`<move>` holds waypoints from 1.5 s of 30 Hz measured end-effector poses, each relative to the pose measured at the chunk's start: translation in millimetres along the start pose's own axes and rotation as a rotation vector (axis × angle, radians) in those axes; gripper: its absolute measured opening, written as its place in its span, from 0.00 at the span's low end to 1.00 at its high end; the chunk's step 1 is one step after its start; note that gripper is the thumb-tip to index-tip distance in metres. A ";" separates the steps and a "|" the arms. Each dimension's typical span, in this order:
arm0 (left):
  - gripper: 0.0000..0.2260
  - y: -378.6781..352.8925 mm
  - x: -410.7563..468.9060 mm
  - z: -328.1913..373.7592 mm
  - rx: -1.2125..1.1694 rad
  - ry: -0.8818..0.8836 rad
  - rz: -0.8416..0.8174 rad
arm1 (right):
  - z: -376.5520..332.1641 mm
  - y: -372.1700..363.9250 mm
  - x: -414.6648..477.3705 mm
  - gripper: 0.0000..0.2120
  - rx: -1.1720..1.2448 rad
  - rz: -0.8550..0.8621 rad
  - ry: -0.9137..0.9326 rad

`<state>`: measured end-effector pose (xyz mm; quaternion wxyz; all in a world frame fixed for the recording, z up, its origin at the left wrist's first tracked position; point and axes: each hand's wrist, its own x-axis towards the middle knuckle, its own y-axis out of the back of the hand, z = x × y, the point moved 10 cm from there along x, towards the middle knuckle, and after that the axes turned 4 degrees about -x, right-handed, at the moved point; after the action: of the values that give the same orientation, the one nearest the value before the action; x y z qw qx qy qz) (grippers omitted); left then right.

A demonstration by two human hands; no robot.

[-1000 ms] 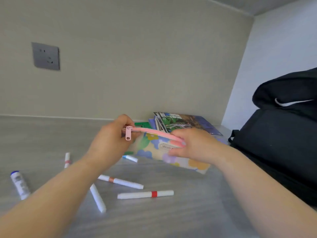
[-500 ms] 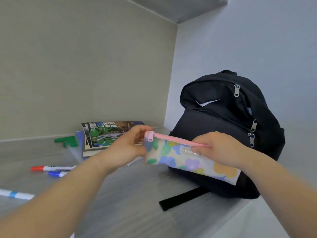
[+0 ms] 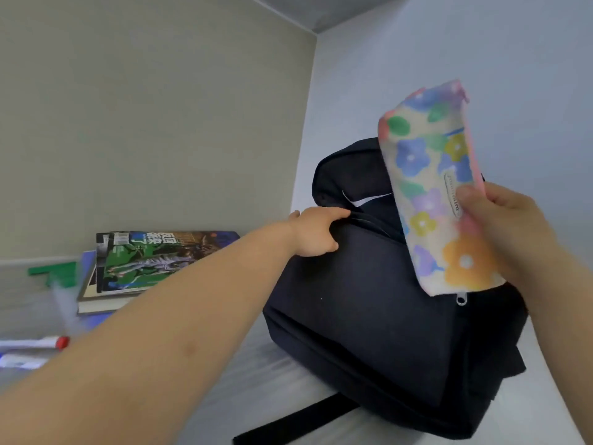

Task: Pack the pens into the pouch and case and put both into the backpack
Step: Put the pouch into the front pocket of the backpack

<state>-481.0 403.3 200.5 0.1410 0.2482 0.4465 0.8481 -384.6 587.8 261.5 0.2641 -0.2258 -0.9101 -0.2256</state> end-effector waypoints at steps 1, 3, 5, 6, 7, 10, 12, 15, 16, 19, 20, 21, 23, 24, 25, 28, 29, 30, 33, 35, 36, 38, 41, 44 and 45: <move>0.27 -0.1 4.2 2.3 0.070 -0.009 0.009 | 0.9 1.3 6.0 0.13 0.052 0.056 0.004; 0.23 2.5 5.8 8.7 0.178 -0.053 0.051 | -1.7 3.6 15.5 0.15 0.152 0.185 0.034; 0.17 9.5 2.1 13.1 0.161 -0.106 0.119 | -2.7 1.2 20.7 0.16 0.369 0.271 0.042; 0.15 12.9 -1.8 13.0 0.130 -0.122 0.144 | -0.8 -3.5 23.0 0.15 0.499 0.282 0.031; 0.13 15.8 -6.8 11.9 0.114 -0.138 0.166 | 1.1 -9.2 25.1 0.15 0.601 0.282 0.022; 0.11 18.8 -25.1 12.5 0.165 -0.224 0.221 | 3.2 -21.5 29.1 0.12 0.589 0.292 0.036; 0.10 16.0 -36.6 17.0 0.195 -0.286 0.250 | -0.5 -30.5 25.5 0.10 0.440 0.273 0.086; 0.11 12.4 -45.6 20.6 0.237 -0.321 0.271 | -7.7 -66.3 16.7 0.12 0.129 0.013 0.182; 0.11 12.9 -46.7 21.0 0.258 -0.327 0.280 | -7.2 -82.6 12.5 0.12 -0.013 -0.125 0.208; 0.12 11.5 -47.6 19.6 0.336 -0.320 0.273 | 7.6 -108.4 0.7 0.13 -0.402 -0.398 0.224; 0.12 9.8 -46.8 18.7 0.379 -0.319 0.268 | 12.2 -107.7 1.0 0.15 -0.486 -0.420 0.218; 0.12 7.7 -45.6 17.3 0.424 -0.316 0.260 | 15.3 -106.3 2.0 0.17 -0.548 -0.436 0.202; 0.13 5.2 -40.5 14.0 0.509 -0.302 0.235 | 19.7 -107.6 3.4 0.19 -0.665 -0.512 0.168; 0.12 4.8 -36.7 12.6 0.558 -0.296 0.216 | 21.9 -108.7 4.8 0.19 -0.731 -0.565 0.148; 0.12 6.0 -32.9 11.5 0.602 -0.292 0.204 | 25.0 -108.5 7.2 0.20 -0.799 -0.614 0.118; 0.12 20.3 -23.6 12.9 0.647 -0.285 0.249 | 39.2 -105.5 9.6 0.13 -0.915 -0.793 -0.061; 0.12 24.8 -21.3 15.5 0.630 -0.292 0.275 | 45.1 -104.0 6.1 0.08 -0.907 -0.855 -0.141; 0.13 27.7 -19.6 18.3 0.596 -0.300 0.294 | 49.1 -103.4 1.9 0.05 -0.885 -0.901 -0.194; 0.14 30.3 -18.0 17.3 0.463 -0.285 0.309 | 55.4 -114.6 -0.1 0.12 -0.626 -0.922 -0.239; 0.13 28.9 -18.7 12.2 0.421 -0.274 0.307 | 51.4 -125.9 2.2 0.11 -0.309 -0.835 -0.222; 0.13 28.2 -19.1 10.1 0.407 -0.272 0.304 | 49.5 -128.7 6.3 0.09 -0.236 -0.769 -0.178; 0.13 28.0 -19.1 7.0 0.400 -0.264 0.296 | 41.8 -129.5 16.5 0.07 -0.310 -0.650 -0.041; 0.13 27.5 -17.0 5.0 0.421 -0.258 0.269 | 31.3 -133.5 25.8 0.05 -0.488 -0.688 0.048; 0.12 30.2 -12.7 4.7 0.414 -0.245 0.249 | 24.5 -134.8 34.7 0.09 -0.726 -0.781 0.052; 0.12 31.1 -11.7 4.3 0.413 -0.239 0.244 | 23.2 -137.2 36.0 0.10 -0.808 -0.815 0.057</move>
<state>-469.4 383.4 224.8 0.0358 0.4222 0.5571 0.7142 -493.5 501.3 225.0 0.0730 0.0663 -0.7579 -0.6449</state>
